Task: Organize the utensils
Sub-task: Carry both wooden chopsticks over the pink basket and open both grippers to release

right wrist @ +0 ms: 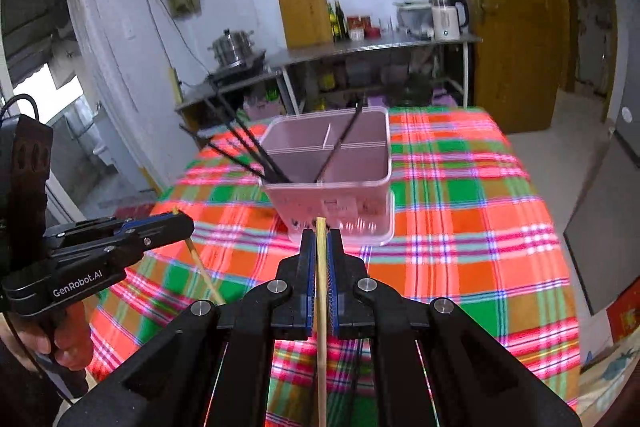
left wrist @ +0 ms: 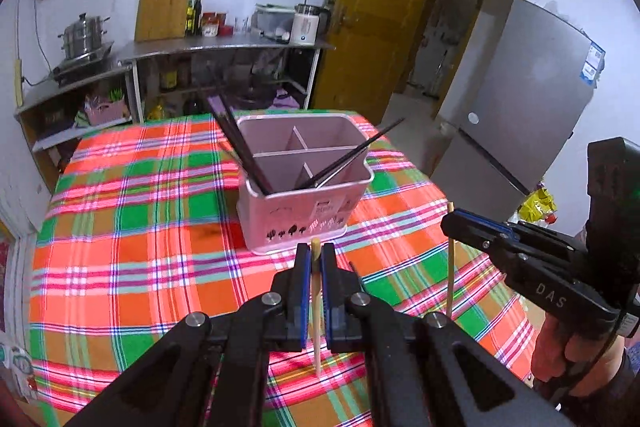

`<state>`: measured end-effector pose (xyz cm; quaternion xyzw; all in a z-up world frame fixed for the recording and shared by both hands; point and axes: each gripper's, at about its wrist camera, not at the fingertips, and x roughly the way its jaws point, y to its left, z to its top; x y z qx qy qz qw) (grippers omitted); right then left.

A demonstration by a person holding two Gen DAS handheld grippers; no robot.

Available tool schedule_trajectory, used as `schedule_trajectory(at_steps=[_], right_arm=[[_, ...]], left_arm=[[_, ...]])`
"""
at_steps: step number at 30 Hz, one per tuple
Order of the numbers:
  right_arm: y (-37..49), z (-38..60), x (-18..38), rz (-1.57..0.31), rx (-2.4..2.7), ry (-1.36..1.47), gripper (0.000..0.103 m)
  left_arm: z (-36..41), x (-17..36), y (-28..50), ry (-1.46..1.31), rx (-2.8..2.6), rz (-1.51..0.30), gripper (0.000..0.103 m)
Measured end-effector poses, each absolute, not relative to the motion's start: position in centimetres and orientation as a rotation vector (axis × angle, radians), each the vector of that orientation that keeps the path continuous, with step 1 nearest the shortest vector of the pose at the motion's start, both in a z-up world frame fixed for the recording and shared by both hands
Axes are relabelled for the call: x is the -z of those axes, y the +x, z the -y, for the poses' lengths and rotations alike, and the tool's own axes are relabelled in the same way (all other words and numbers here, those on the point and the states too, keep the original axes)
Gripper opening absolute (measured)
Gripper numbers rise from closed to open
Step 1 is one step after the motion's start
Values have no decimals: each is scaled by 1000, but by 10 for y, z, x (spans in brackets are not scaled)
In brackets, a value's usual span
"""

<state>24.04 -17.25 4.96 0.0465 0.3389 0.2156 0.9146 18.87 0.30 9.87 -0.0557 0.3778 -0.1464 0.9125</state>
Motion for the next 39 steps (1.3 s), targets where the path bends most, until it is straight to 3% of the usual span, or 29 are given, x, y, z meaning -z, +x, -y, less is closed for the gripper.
schedule_trajectory(at_steps=[7,39], right_arm=[[233,187,-71,-610,-460,160,5],[245,205,-54,-639,-510,264,5]], left_arm=[[-1,-112,184,-109,309,-762,5],[1,-97,191,-124,333,-807,5]])
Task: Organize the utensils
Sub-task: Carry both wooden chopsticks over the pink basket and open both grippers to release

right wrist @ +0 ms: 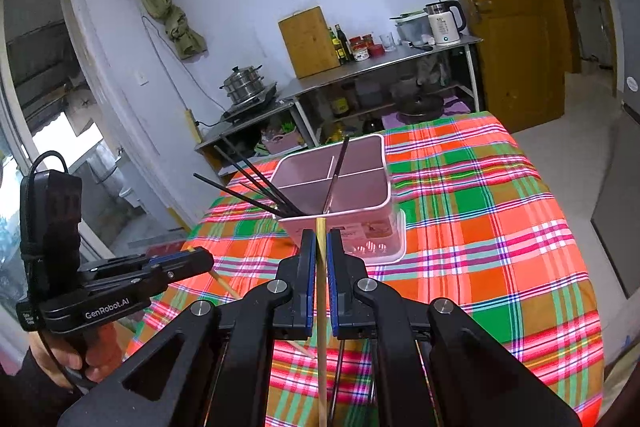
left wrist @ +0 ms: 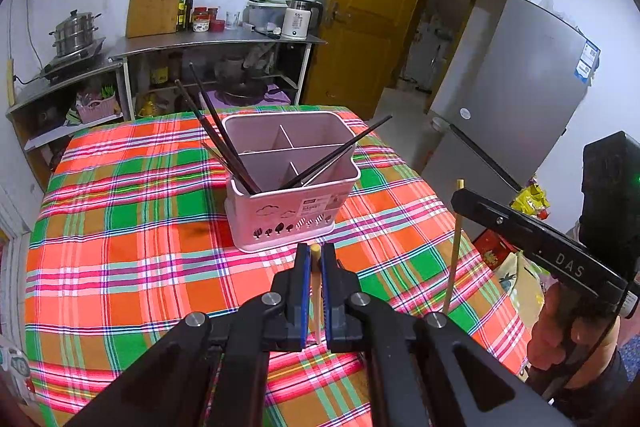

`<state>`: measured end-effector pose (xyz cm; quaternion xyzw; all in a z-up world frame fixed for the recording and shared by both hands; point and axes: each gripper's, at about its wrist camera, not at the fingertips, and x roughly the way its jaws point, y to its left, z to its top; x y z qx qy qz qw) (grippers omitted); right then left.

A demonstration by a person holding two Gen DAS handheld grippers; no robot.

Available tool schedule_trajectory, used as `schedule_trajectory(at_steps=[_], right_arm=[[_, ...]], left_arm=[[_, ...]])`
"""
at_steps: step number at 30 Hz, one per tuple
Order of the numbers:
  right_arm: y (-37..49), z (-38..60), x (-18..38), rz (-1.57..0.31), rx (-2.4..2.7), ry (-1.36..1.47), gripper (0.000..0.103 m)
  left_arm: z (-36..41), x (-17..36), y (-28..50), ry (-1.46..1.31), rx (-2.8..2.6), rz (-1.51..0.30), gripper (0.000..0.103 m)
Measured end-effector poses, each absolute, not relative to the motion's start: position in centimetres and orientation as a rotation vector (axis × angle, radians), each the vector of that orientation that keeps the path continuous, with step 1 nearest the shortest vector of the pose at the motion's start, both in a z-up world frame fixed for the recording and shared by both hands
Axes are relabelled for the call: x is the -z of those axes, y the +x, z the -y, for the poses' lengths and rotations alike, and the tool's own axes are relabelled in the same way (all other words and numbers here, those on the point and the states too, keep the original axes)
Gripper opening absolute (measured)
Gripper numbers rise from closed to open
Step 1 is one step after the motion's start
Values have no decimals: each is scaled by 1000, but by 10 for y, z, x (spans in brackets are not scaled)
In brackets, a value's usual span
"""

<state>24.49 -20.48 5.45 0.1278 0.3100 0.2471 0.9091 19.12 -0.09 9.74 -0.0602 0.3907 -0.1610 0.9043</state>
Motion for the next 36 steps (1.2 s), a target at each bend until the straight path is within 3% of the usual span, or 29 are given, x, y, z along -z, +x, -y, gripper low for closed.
schedule_trajectory(at_steps=[23,36], right_arm=[[303,177,-118,-460,-506,278,5],[362,154,-133,-403,-491,305,5]], left_arm=[[-23,-197,258,-159,322,-642,5],[-42,-202,304,-183,309,-633,5]])
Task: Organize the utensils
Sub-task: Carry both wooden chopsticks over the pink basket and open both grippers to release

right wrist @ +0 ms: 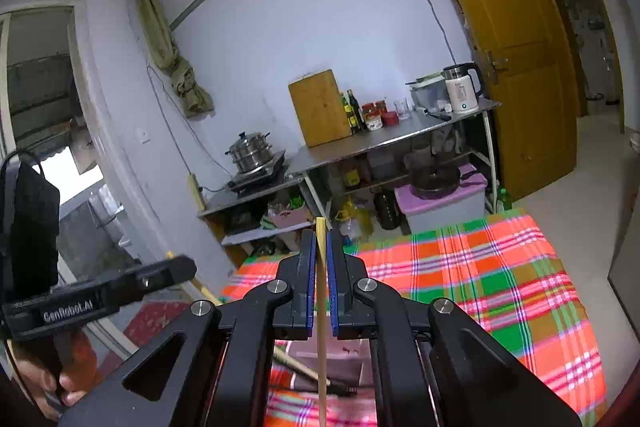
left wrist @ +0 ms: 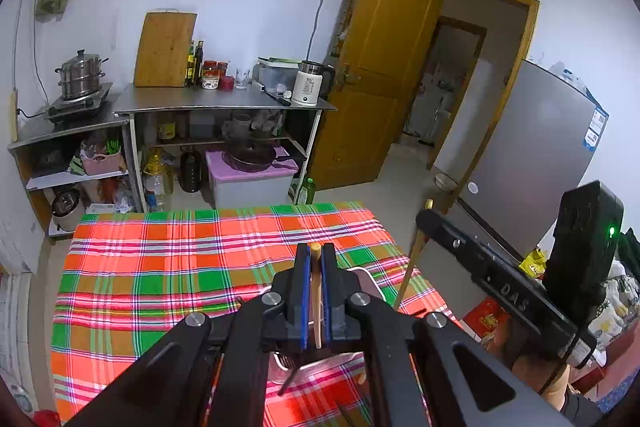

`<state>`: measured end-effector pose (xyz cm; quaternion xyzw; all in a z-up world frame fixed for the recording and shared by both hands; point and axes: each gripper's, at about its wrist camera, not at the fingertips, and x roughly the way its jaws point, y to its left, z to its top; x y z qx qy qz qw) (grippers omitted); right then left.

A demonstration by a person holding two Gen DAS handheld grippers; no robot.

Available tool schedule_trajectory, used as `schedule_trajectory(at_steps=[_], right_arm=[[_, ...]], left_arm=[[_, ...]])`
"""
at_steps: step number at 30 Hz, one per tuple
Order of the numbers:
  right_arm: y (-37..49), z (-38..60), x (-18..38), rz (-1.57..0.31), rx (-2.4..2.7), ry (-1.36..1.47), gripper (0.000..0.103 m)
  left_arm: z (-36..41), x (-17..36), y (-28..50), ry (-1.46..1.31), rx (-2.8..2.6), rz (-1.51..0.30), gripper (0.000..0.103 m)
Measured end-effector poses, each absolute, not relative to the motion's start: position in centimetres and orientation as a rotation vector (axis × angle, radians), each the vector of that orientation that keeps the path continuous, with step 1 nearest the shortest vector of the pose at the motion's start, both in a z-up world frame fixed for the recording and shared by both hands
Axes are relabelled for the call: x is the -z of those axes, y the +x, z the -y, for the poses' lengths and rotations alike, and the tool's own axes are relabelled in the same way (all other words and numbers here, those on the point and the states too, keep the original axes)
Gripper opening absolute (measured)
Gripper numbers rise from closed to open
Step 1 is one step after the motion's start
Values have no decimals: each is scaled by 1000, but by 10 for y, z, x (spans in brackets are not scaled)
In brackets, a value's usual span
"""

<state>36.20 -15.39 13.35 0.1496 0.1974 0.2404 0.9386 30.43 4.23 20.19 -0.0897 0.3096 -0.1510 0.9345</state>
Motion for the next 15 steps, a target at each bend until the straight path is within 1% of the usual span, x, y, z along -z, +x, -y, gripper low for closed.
schedule_trajectory(at_steps=[6,15], right_arm=[[380,148,-131,-375,-464,294,5],[389,135,-105,-387,-438,268,5]], left_arm=[[-47,-186,320,-198,317,-658,5],[-52,-158,329,-198,319,-705,5]])
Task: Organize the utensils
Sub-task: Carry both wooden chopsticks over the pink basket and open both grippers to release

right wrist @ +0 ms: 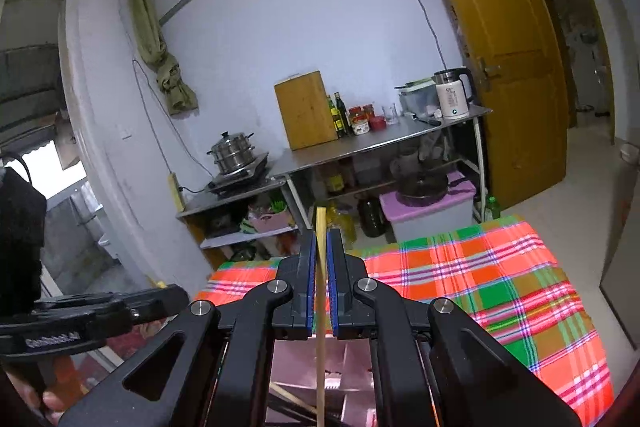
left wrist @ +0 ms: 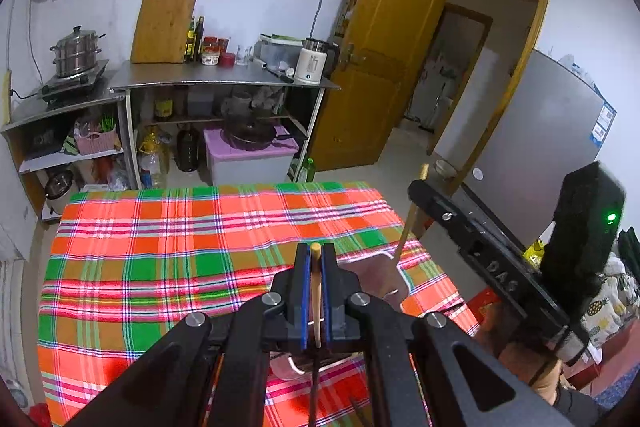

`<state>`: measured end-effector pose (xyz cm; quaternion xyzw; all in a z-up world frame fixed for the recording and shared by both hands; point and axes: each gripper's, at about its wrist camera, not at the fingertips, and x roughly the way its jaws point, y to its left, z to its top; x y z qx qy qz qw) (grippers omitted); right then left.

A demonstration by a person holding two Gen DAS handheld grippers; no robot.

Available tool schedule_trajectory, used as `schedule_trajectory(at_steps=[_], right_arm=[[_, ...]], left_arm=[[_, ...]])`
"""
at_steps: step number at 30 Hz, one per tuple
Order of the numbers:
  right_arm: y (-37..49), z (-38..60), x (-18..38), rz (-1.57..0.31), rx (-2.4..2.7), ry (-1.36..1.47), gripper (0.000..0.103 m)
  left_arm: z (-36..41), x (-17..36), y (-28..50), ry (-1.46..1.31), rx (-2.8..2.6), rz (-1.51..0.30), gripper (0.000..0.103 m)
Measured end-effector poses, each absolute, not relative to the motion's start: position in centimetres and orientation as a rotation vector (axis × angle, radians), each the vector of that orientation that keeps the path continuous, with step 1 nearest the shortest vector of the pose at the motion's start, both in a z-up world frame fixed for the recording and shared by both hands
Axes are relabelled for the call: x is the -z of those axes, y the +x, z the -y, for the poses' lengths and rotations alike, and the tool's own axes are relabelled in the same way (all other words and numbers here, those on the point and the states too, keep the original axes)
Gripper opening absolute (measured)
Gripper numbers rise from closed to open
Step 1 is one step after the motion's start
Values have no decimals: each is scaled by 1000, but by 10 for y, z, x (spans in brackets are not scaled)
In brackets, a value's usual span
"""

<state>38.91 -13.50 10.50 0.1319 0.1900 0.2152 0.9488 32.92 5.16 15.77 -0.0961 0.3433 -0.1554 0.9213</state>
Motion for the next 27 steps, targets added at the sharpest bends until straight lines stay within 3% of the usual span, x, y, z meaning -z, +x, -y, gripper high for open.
schedule_trajectory(at_steps=[11,27], right_arm=[[384,128,-108,-341,-431,221,5],[356,124,-73,-477,-456,179,6]], left_arm=[[-56,-146,327,-227,320,-724,5],[-59,-135,321,-178,269,-758,6]])
